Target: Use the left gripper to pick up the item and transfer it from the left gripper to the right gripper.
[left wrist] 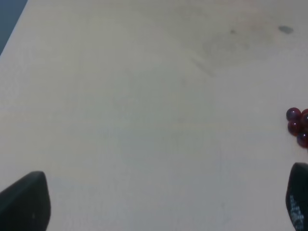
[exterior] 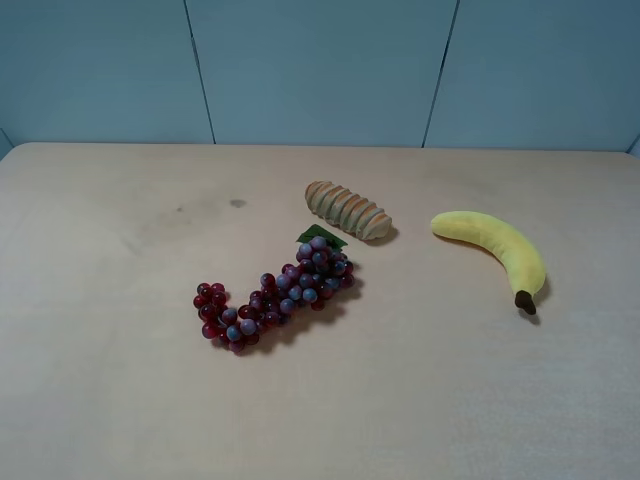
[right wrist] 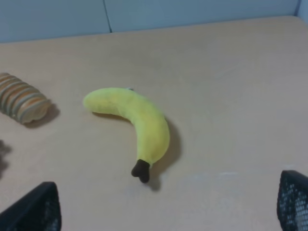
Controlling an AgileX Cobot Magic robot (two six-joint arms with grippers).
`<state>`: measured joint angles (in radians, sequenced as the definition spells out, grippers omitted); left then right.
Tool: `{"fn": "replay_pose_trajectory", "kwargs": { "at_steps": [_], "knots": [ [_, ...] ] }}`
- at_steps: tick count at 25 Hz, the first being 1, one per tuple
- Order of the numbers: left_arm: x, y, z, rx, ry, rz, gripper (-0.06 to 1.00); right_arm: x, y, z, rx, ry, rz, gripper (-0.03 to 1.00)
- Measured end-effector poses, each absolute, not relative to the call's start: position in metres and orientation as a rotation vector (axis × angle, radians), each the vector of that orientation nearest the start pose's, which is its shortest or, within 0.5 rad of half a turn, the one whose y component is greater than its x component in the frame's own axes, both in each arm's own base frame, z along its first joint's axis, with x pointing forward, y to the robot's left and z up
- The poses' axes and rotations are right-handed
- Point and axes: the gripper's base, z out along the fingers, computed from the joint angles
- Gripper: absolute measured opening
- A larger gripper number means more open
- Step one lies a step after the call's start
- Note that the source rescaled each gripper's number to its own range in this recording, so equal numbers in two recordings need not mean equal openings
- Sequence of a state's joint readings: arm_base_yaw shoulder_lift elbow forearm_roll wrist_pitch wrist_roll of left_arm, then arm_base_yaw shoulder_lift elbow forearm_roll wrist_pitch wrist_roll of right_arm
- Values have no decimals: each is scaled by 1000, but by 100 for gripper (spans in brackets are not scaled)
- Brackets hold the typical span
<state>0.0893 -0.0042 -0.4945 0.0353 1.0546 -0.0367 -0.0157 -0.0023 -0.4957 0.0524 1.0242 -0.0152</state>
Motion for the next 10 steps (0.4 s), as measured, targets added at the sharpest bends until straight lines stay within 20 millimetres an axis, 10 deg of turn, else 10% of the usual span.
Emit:
{"fn": "replay_pose_trajectory", "kwargs": {
  "at_steps": [10],
  "knots": [
    [-5, 2, 276, -130, 2036, 75, 100, -3, 4, 279, -1, 2009, 43, 100]
  ]
}}
